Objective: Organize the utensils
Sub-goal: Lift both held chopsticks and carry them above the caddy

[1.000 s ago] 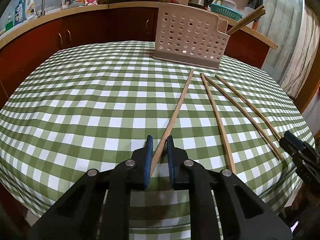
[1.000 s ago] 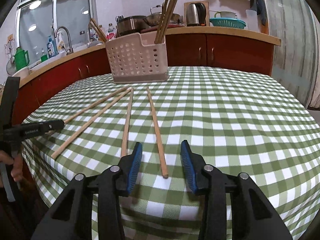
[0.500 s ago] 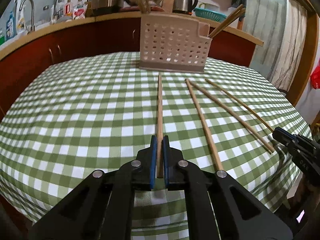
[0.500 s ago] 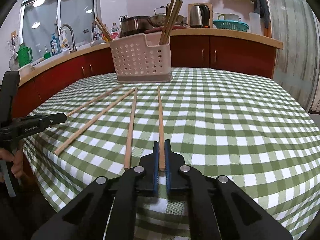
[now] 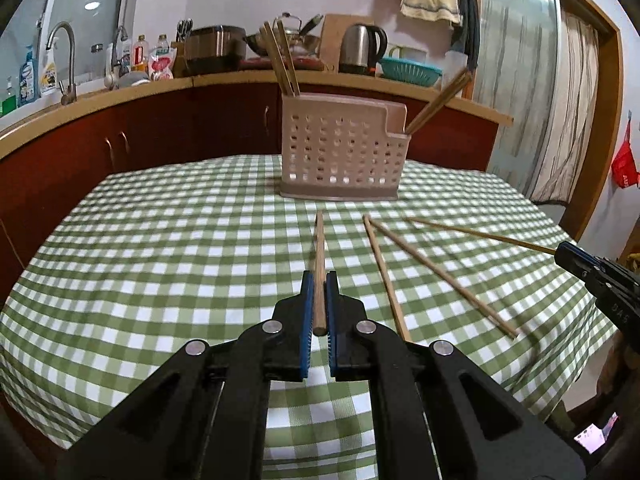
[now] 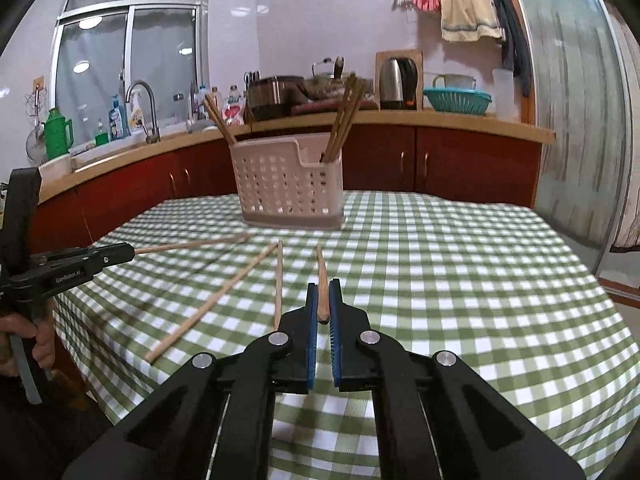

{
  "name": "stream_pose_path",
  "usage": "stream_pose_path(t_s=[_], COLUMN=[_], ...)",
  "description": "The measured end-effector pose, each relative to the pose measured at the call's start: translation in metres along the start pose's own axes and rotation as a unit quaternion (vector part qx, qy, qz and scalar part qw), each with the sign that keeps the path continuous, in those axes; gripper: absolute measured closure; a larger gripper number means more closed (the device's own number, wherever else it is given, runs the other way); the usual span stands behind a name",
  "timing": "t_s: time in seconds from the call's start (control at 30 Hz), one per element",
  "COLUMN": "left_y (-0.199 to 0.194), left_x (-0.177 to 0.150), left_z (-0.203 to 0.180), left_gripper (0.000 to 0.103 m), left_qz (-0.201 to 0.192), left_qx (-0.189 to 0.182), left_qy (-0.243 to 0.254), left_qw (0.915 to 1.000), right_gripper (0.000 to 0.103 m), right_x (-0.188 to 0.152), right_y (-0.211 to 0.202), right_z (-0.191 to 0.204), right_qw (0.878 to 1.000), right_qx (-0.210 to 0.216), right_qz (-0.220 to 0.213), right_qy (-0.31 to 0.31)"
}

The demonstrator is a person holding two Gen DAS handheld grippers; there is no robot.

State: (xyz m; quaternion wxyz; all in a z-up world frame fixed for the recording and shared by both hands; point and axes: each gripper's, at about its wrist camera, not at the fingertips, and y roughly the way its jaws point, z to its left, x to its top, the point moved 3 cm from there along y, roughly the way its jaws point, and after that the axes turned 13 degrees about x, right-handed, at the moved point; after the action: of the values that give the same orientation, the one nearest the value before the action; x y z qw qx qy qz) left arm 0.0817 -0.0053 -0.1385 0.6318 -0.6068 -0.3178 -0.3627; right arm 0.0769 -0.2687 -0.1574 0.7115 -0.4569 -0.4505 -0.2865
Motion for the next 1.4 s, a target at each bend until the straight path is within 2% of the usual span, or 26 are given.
stream_pose_path(t_s=[0.43, 0.8, 1.1, 1.4], left_y=[-0.032, -0.037, -0.028, -0.016], left_x=[0.031, 0.051, 0.072, 0.09], left_z=[0.009, 0.02, 0.025, 0.028], left_gripper=[0.096, 0.097, 0.097, 0.097], left_qz=[-0.06, -0.065, -0.051, -0.058], left_qx=[0.004, -0.005, -0.016, -0.019], left_qy=[-0.008, -0.021, -0.017, -0.015], left_qw=[0.9982, 0.9977, 0.9984, 0.998], right_gripper=[0.097, 0.097, 0.097, 0.097], right_x=[0.034, 0.059, 0.083, 0.102], right_y=[-0.025, -0.028, -0.011, 0.005], right_z=[0.009, 0.011, 0.007, 0.003], right_qw=[0.999, 0.998, 0.998, 0.998], right_qx=[0.003, 0.003, 0.003, 0.006], right_qz=[-0.043, -0.058, -0.057, -0.062], right_qy=[0.0, -0.001, -0.008, -0.016])
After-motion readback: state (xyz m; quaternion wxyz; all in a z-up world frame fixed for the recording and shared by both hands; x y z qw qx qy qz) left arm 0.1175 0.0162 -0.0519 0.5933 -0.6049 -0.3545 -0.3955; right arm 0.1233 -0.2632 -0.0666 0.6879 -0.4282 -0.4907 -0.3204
